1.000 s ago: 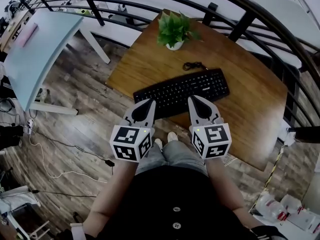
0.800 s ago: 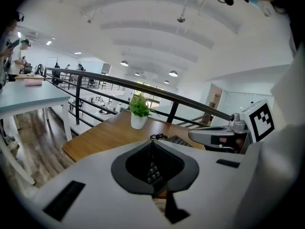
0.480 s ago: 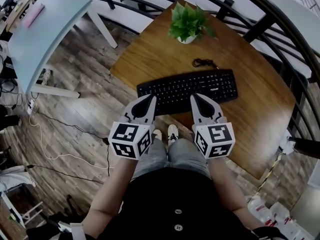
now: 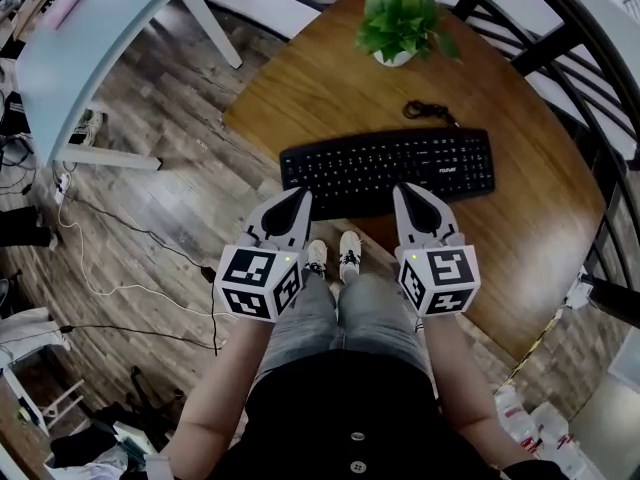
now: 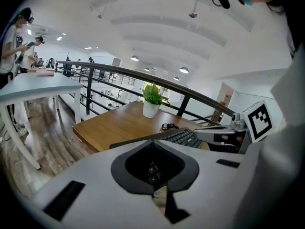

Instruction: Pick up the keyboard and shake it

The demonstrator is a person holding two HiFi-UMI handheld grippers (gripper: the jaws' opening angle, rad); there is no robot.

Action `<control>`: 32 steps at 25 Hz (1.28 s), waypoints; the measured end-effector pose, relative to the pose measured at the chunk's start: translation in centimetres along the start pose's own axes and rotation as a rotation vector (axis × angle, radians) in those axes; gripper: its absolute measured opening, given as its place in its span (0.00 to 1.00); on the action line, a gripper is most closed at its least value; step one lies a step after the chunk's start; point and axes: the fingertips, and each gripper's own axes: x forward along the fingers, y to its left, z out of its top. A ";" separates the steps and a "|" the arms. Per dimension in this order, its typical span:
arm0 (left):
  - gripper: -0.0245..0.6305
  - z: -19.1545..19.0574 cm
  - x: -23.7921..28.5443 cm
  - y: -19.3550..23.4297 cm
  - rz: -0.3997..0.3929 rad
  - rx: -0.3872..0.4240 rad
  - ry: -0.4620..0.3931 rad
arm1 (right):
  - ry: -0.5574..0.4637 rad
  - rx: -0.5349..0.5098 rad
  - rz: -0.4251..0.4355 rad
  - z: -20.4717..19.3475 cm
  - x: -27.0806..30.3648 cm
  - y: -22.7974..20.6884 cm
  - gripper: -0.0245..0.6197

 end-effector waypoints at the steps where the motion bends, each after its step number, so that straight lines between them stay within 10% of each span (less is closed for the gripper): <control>1: 0.06 -0.3 0.0 0.2 -0.001 -0.004 0.003 | 0.002 0.001 0.002 -0.2 0.1 0.0 0.08; 22: 0.07 -6.5 0.5 2.5 -0.006 -0.079 0.099 | 0.098 0.021 0.073 -5.3 1.8 2.3 0.09; 32: 0.41 -6.7 1.4 3.6 -0.052 -0.176 0.094 | 0.107 0.035 0.078 -6.3 2.0 2.4 0.14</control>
